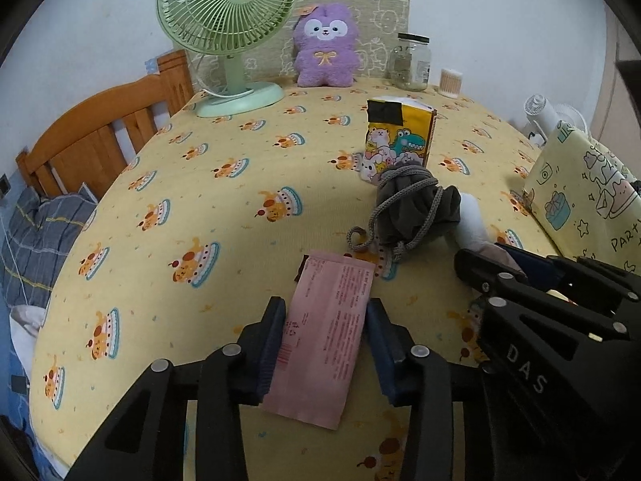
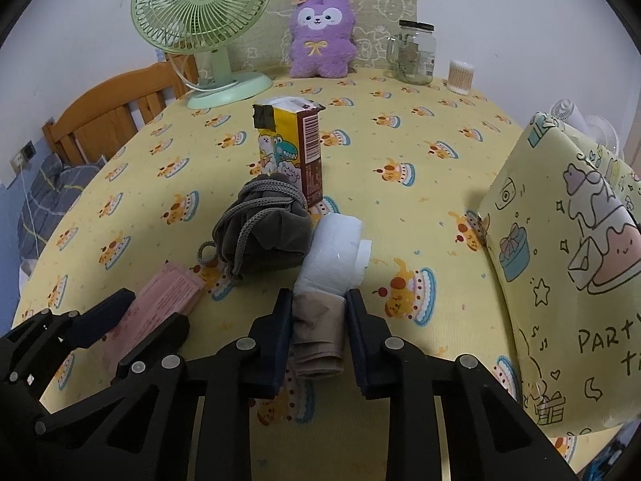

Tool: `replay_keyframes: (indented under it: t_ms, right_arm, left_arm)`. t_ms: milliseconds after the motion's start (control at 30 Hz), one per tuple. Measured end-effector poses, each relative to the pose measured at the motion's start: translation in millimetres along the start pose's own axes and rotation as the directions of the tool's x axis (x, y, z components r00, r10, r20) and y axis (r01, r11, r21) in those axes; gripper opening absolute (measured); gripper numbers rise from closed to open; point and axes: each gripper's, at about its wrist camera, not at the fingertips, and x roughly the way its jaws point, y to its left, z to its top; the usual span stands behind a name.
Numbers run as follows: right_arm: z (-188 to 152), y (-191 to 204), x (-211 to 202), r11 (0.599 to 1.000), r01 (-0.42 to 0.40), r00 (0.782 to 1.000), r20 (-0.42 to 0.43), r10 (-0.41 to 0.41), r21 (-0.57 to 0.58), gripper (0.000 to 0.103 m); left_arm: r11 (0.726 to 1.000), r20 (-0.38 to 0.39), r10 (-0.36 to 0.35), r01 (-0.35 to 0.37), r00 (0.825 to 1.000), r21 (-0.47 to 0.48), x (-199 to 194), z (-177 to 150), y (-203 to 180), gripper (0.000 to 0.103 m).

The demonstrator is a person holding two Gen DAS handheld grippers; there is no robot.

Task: Organize soft objects
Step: 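Grasp the pink paper packet with the left tool while the right tool grasps the rolled white-beige cloth, then carry the pink packet with the left tool while the right tool carries the cloth to the paper box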

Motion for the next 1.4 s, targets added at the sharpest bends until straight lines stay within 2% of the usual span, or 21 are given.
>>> replay_keyframes:
  t_ms: [567, 1400]
  right_arm:
    - [0, -15, -35, 0.999, -0.021, 0.998, 0.066, 0.019, 0.025, 0.027]
    - [30, -17, -103, 0.999, -0.031, 0.980, 0.198, 0.026, 0.021, 0.027]
  left_arm:
    - [1.000, 0.040, -0.009, 0.009, 0.999, 0.015, -22, 9, -26, 0.040]
    - [1.000, 0.171, -0.010, 0.005, 0.985, 0.030, -84, 41, -41, 0.040]
